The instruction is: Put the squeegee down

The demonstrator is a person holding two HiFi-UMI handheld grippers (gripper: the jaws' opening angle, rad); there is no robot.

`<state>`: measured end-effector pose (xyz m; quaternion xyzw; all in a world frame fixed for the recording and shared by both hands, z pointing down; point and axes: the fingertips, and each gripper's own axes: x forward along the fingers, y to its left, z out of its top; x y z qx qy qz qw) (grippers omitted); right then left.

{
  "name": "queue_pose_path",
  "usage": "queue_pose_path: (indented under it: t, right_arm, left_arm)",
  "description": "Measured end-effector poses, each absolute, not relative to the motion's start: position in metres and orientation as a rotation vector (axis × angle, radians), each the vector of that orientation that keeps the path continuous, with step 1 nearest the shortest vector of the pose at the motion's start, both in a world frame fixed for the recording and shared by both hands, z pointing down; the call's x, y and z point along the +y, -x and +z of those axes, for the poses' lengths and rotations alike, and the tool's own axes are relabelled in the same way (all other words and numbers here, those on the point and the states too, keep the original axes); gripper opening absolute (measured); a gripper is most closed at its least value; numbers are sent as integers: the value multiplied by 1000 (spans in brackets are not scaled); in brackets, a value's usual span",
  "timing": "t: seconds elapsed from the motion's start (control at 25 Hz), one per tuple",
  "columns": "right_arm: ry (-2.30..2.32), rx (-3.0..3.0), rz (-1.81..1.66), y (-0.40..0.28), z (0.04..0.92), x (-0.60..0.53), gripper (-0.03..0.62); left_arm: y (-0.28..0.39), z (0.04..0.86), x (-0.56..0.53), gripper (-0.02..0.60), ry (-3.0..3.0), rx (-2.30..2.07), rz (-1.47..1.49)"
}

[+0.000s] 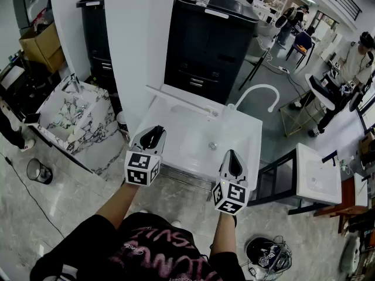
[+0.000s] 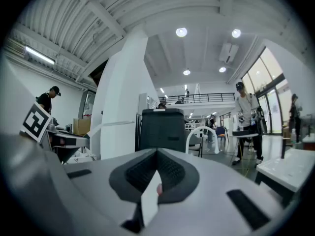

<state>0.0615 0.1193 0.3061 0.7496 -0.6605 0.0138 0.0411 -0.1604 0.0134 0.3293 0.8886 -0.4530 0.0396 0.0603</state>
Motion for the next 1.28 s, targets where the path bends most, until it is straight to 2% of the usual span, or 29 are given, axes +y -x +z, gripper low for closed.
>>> queue_pose_path:
  t: [0.84, 1.28]
  right_arm:
    - [-2299, -2038, 45, -63, 307, 133, 21]
    - [-2238, -2100, 68, -89, 318, 157, 21]
  left_arm:
    - [162, 327, 27, 95, -2678, -1422, 147]
    - [134, 324, 54, 95, -2662, -1483, 154]
